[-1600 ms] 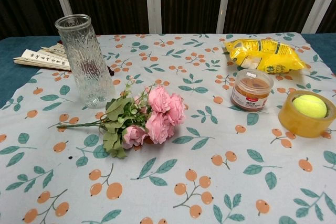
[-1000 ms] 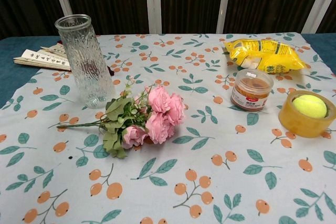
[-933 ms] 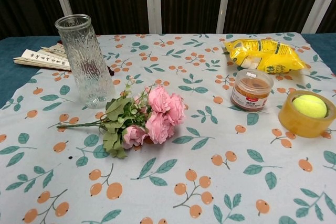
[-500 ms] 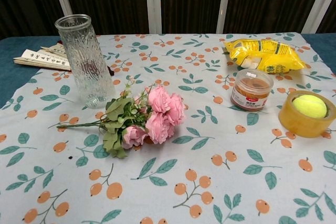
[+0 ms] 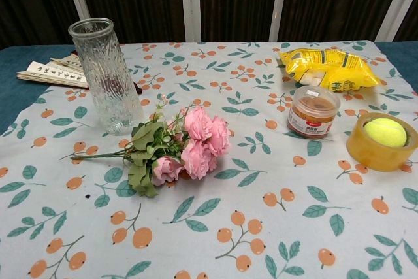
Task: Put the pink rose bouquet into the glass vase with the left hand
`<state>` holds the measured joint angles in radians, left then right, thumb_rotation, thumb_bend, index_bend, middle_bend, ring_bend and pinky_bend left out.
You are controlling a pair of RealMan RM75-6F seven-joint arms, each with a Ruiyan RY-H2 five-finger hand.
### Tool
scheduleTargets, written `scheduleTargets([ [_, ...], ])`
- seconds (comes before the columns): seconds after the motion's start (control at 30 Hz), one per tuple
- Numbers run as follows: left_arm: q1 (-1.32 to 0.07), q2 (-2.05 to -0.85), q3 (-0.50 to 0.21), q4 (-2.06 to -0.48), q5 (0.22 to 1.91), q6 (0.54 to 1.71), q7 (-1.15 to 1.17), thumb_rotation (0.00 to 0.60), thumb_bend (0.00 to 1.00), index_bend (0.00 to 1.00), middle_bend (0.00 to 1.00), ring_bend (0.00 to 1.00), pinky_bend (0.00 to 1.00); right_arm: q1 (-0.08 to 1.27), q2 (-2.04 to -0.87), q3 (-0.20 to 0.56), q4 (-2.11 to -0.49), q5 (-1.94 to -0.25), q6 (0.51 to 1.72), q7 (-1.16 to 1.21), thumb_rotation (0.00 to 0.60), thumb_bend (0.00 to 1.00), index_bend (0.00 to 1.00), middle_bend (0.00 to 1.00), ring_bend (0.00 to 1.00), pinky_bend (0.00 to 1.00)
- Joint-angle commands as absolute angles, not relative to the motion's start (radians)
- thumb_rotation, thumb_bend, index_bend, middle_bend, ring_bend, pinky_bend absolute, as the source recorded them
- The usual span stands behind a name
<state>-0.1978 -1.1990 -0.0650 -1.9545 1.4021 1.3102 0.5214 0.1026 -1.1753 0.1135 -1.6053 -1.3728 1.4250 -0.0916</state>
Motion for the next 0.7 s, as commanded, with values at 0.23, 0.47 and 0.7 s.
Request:
scheduleTargets([
  [0.23,-0.300,-1.373,-0.085,-1.955,1.328,1.232,0.674,0.600,0.08,0.10,0.09,0.02,0.16,0.102,-1.171,0.116,-1.600,-1.371,1.425,-0.076,0.600,0.16,0.06,0.00,0.00,0.03],
  [0.47,-0.353,-1.466,-0.104,-1.933,1.269,1.207,0.745,0.600,0.08,0.10,0.09,0.02,0.16,0.100,-1.167,0.118,-1.596,-1.368,1.426,-0.062,0.600,0.16,0.06,0.00,0.00,0.03],
  [0.7,-0.414,-1.565,-0.143,-1.905,1.191,1.214,0.850,0.600,0.08,0.10,0.09,0.02,0.16,0.100,-1.163,0.119,-1.593,-1.367,1.424,-0.050,0.600,0.16,0.06,0.00,0.00,0.03],
])
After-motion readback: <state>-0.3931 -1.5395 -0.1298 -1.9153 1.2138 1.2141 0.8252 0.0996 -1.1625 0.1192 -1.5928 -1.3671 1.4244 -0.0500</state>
